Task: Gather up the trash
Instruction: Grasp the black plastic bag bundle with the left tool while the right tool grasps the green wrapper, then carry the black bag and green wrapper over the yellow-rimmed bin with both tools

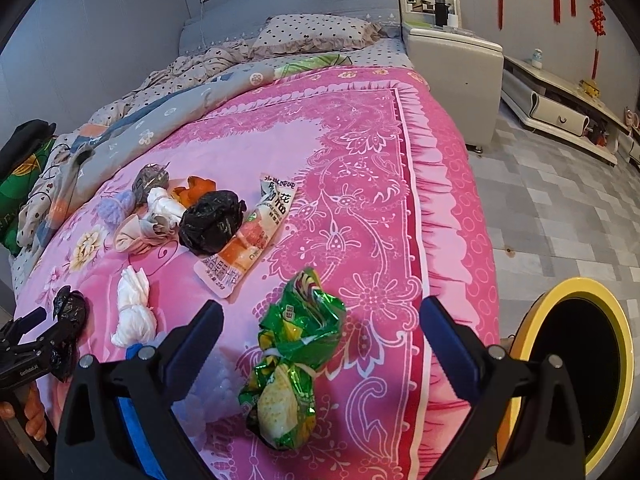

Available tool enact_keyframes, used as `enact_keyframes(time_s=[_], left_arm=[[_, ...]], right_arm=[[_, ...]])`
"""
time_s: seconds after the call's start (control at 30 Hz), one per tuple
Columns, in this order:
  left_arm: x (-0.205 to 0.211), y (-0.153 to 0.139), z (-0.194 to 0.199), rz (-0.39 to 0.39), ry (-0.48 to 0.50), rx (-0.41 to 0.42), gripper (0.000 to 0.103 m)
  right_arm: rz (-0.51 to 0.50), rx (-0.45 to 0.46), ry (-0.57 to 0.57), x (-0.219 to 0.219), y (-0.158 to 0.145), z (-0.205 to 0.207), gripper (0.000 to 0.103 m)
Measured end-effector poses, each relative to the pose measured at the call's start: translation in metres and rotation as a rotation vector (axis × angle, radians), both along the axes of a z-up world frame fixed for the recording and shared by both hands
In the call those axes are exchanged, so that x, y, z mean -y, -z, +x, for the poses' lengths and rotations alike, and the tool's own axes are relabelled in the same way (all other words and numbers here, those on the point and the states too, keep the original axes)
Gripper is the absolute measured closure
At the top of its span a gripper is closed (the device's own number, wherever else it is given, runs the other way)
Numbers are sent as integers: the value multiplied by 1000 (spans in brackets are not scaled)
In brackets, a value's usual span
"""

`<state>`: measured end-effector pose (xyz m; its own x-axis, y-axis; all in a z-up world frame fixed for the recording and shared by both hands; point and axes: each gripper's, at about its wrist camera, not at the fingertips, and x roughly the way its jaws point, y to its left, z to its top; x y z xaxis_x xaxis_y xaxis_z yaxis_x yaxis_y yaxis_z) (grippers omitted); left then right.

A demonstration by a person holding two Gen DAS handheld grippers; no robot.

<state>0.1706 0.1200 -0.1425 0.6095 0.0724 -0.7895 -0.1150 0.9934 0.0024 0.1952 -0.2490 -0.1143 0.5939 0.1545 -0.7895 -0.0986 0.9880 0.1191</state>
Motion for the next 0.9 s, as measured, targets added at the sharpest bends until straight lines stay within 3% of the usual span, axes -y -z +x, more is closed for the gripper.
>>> enact_keyframes(time_s=[0.1,0.17,0.23,0.4,0.57,0.63,0.77,0.9], left_arm=[[3,3,3,-2,22,5,8],[4,6,7,-16,38,-10,11],[7,12,10,-25,56,-34,26],[11,19,17,-49,79,-60,30],[15,23,17,-63,96,-68,50],[16,22,16,-70,105,-58,57],[13,18,12,-95,104,-32,63],[7,11,7,-122,82,3,65]], right_arm=[[6,-18,7,3,6,4,19],[12,-29,8,5,10,5,20],[12,-32,8,6,12,6,23],[14,-42,6,7,18,10,37],[29,-50,-12,5,21,9,51],[24,-32,-25,2,20,5,63],[1,7,-46,-3,17,0,67],[39,27,-21,6,13,-2,69]])
